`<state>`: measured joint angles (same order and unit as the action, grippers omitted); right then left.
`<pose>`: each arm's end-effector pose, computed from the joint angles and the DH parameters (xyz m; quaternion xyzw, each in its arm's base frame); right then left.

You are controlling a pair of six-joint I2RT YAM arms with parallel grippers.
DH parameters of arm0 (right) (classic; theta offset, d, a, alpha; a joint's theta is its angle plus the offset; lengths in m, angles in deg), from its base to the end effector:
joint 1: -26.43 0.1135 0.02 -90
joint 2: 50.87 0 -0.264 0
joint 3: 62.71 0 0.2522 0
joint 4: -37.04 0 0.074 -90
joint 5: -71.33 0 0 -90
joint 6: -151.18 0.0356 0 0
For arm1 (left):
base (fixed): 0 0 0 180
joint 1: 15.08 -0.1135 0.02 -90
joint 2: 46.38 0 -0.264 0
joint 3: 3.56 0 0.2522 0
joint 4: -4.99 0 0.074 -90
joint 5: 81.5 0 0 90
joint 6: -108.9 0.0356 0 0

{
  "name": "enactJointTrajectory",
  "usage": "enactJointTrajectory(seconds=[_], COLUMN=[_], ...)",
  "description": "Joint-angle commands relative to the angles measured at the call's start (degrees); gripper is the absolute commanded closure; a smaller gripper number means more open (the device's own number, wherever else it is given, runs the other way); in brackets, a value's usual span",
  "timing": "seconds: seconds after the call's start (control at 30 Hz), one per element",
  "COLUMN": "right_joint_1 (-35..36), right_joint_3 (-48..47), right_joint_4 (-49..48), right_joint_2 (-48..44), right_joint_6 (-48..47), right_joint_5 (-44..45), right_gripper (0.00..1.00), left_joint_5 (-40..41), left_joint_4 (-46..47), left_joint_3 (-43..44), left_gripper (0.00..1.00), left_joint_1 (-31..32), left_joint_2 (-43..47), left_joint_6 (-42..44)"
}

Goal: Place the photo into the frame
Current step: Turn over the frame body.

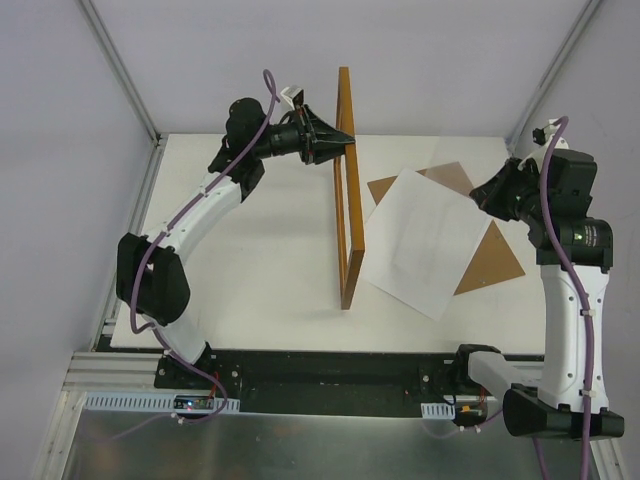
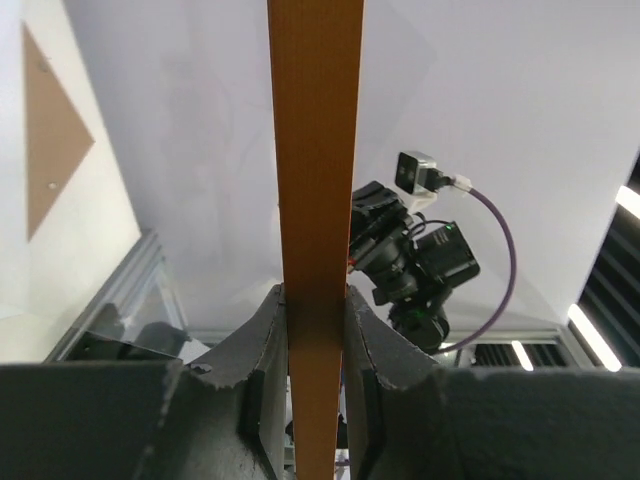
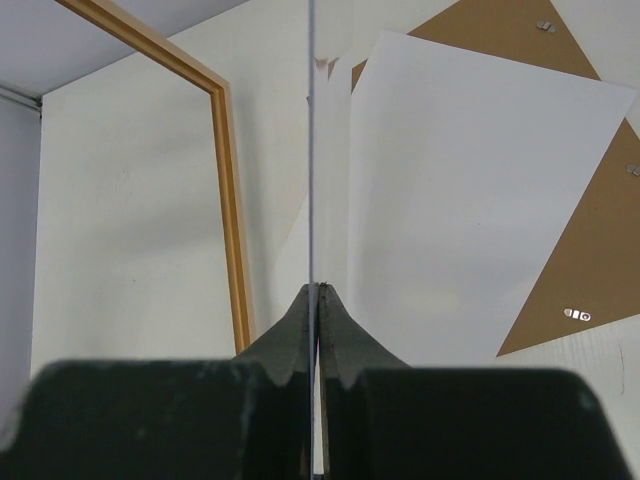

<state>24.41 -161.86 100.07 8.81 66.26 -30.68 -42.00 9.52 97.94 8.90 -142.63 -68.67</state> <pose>0.1813 0.0010 0.4582 -0.0057 0.8339 0.1020 0.5423 0.3499 -0.1857 0.4154 -0.0297 0.6672 -0.7265 0.1618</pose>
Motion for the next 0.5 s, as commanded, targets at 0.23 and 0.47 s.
enactJointTrajectory(seconds=[0.23, 0.47], right_joint_1=[-0.18, -0.18], right_joint_3=[-2.95, -1.89], right_joint_4=[-1.46, -1.82], right_joint_2=[1.05, 1.32], right_joint_6=[0.1, 0.19], right_joint_5=[-0.64, -1.26], right_gripper=[0.99, 0.99], left_joint_5=[-3.2, -4.87], left_joint_4=[33.73, 34.89], left_joint_3=[-5.91, -7.5], left_gripper=[1.0, 1.0], left_joint_1=[0.27, 0.27], left_joint_2=[-2.89, -4.47], left_joint_6=[-15.44, -15.17])
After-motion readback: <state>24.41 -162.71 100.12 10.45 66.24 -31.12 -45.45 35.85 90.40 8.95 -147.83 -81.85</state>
